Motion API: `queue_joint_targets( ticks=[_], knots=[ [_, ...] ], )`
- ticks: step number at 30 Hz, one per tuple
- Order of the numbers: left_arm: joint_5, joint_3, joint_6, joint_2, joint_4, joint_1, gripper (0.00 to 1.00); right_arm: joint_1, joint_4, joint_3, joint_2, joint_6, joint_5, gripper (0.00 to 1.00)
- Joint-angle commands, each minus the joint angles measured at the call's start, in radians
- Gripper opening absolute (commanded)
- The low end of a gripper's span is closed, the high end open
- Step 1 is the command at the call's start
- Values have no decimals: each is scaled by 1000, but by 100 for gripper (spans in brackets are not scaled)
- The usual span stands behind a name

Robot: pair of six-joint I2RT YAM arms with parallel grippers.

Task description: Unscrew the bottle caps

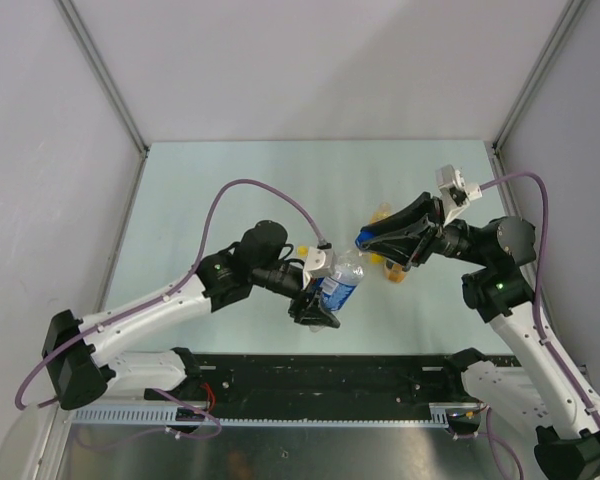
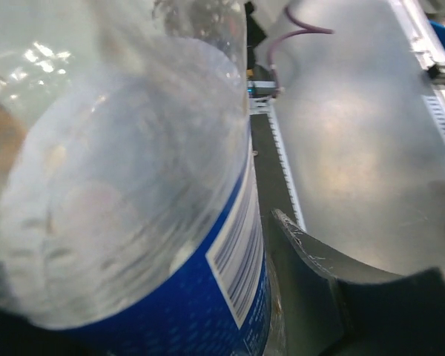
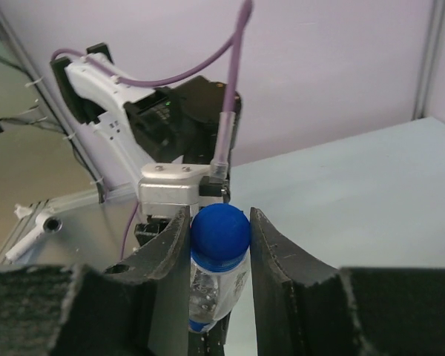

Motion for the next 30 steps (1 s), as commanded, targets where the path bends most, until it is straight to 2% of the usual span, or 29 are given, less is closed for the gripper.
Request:
queue_joint_targets(
  ticks=[1,6,12,14,20,25,26,30],
  knots=[
    [317,23,75,-4,89,1,36,-1,79,-20,7,-28,-87,0],
    [357,31,69,18,91,5,38,1,103,-23,-9,-35,-133,0],
    [326,32,56,26,90,6,38,1,71,-23,-15,-54,-117,0],
    [309,29,54,22,91,7,38,2,51,-23,-16,-58,-95,4],
    [245,23,42,18,91,8,37,1,26,-23,-25,-63,-61,44],
    [179,14,30,26,91,8,37,-9,-7,-23,-68,-78,-5,87],
    [166,13,26,26,91,8,37,-11,-12,-23,-83,-78,9,93],
    [134,-3,25,23,91,8,37,-16,-14,-23,-137,-74,66,99]
  ],
)
